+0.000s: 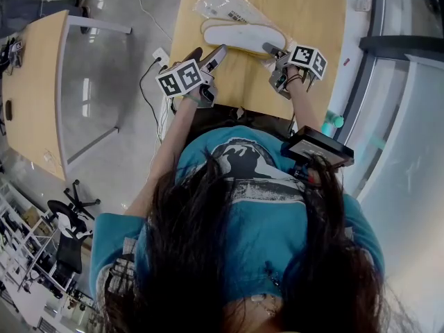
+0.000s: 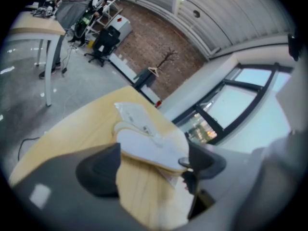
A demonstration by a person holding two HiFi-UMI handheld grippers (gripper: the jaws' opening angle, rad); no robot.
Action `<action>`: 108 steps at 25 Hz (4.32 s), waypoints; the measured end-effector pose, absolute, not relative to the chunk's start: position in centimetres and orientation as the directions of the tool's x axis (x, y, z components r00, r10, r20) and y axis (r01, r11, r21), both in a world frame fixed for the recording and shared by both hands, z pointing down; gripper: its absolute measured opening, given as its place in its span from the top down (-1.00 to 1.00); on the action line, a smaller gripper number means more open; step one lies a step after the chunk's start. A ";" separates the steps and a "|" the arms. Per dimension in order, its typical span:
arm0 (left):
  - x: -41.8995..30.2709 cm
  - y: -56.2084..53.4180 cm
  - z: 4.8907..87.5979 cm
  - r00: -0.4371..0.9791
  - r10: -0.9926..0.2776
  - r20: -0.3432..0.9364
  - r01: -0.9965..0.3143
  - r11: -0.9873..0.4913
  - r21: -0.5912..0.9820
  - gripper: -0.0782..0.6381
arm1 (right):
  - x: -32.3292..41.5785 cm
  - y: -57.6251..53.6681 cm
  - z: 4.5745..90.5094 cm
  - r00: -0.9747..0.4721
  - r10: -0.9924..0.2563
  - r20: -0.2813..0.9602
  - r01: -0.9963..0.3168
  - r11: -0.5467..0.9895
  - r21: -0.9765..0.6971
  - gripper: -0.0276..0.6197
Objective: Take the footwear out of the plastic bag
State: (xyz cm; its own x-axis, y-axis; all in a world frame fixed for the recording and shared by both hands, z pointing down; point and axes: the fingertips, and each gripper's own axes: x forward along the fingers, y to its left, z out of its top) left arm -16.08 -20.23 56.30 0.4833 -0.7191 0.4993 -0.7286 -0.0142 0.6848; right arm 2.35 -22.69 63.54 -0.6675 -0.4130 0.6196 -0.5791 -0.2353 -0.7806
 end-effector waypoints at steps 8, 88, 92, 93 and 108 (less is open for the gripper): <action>-15.6 -20.1 56.7 0.482 -0.714 0.507 -0.739 -0.021 0.673 -0.45 | 5.5 -22.3 63.0 -0.512 -0.396 0.763 -0.770 -0.183 -0.611 0.11; -13.2 17.8 48.6 0.576 -0.725 0.377 -0.805 -0.424 0.414 0.78 | -4.1 16.7 51.5 -0.778 -0.492 0.390 -0.522 0.163 -0.837 0.75; -13.4 20.6 49.1 0.607 -0.706 0.363 -0.780 -0.445 0.439 0.78 | -5.2 20.4 51.3 -0.773 -0.490 0.402 -0.537 0.171 -0.826 0.75; -13.3 21.1 49.3 0.612 -0.702 0.363 -0.776 -0.447 0.445 0.78 | -5.2 21.1 51.3 -0.772 -0.488 0.407 -0.542 0.173 -0.822 0.75; -3.7 31.0 48.8 0.497 -0.796 0.345 -0.838 -0.336 0.431 0.78 | 5.1 31.0 49.4 -0.839 -0.400 0.369 -0.504 0.312 -0.805 0.75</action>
State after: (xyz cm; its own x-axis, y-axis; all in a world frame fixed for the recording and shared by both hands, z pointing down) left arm -3.66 31.03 48.81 0.4971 -0.7960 0.3454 -0.8375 -0.3362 0.4307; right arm 5.11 31.04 49.39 -0.8387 -0.4002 0.3693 -0.5036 0.3123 -0.8055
